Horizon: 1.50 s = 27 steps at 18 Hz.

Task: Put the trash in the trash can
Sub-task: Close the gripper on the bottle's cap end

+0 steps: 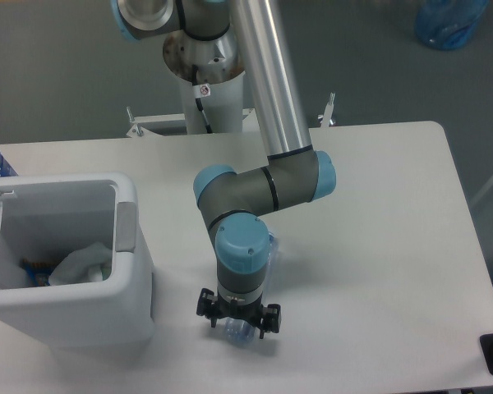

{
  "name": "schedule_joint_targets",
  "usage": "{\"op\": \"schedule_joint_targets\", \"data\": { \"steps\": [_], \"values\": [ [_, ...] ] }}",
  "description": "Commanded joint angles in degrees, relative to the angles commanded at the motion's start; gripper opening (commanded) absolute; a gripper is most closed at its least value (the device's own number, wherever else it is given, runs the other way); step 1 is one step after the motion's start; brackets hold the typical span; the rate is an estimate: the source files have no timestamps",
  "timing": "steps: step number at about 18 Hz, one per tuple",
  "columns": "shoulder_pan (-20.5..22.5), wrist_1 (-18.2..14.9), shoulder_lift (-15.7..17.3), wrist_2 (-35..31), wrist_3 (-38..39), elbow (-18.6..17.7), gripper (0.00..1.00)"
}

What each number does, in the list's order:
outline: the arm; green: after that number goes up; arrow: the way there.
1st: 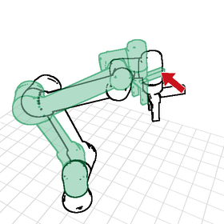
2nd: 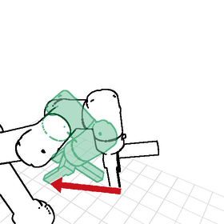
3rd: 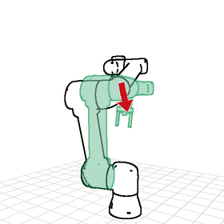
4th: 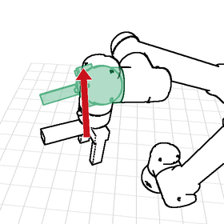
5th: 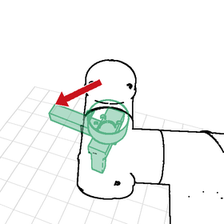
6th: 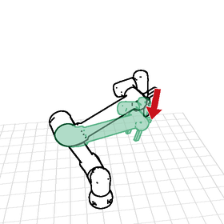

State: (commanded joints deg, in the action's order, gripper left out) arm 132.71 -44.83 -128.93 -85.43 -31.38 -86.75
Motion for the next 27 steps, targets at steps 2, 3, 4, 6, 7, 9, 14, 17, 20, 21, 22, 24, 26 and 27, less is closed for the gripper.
{"op": "schedule_joint_targets", "data": {
  "steps": [2, 3, 4, 6, 7, 9, 14, 17, 20, 21, 22, 24, 26, 27],
  "values": [
    [0.0, 0.0, 0.0, -0.09, -0.09, -0.09, 1.0],
    [0.0, 0.09, 0.0, 0.0, -0.18, -0.09, 0.99],
    [0.0, 0.09, 0.0, -0.09, -0.18, -0.09, 0.97],
    [0.0, 0.09, 0.0, -0.09, -0.18, -0.09, 0.91],
    [0.0, 0.09, 0.0, -0.09, -0.18, 0.0, 0.89],
    [0.0, 0.09, 0.0, -0.17, -0.18, 0.09, 0.82],
    [0.0, 0.09, 0.09, -0.61, -0.18, 0.09, 0.81],
    [0.0, 0.09, 0.0, -1.67, -0.26, 0.09, 0.78],
    [0.0, 0.09, 0.09, -1.67, -0.26, 0.09, 0.78],
    [0.0, 0.09, 0.09, -1.67, -0.26, 0.09, 0.77],
    [0.0, 0.09, 0.09, -1.67, -0.26, 0.09, 0.75],
    [0.0, 0.09, 0.09, -1.67, -0.26, 0.09, 0.7],
    [0.0, 0.09, 0.17, -1.67, -0.26, 0.09, 0.67],
    [0.0, 0.09, 0.09, -1.76, -0.26, 0.17, 0.65]
  ]
}}
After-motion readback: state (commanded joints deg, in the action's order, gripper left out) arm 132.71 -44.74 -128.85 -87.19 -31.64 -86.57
